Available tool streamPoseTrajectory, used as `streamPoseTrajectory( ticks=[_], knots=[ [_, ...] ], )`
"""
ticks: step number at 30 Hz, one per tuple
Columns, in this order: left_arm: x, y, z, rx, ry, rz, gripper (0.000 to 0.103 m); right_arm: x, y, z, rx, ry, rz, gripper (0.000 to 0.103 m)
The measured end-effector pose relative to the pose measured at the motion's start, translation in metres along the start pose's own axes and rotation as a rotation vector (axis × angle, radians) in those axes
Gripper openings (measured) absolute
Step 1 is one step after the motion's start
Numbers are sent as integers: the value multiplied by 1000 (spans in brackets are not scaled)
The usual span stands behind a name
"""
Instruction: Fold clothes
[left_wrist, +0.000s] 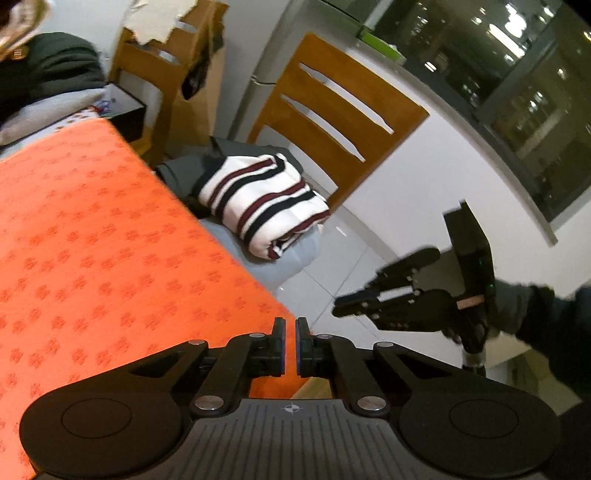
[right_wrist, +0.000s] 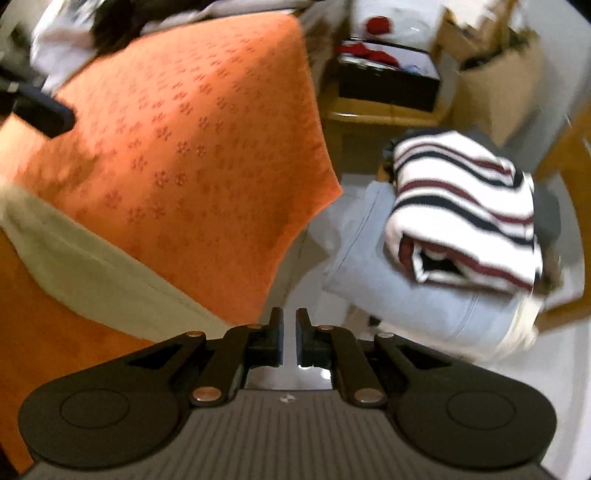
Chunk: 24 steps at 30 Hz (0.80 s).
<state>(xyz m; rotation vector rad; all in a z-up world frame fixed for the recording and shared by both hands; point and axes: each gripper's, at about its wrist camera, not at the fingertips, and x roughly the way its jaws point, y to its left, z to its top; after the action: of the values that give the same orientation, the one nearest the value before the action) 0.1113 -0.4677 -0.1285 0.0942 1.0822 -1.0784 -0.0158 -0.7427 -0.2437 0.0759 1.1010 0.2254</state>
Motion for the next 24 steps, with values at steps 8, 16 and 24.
streamPoseTrajectory(
  ticks=[8, 16, 24],
  knots=[
    [-36, 13, -14, -104, -21, 59, 28, -5, -8, -44, 561, -66, 117, 27],
    [-69, 21, -26, -194, -39, 89, 48, 8, -11, -98, 1156, -156, 359, 45],
    [-89, 33, -37, -273, -70, 132, 54, 43, 8, -137, 1670, -194, 572, 47]
  ],
)
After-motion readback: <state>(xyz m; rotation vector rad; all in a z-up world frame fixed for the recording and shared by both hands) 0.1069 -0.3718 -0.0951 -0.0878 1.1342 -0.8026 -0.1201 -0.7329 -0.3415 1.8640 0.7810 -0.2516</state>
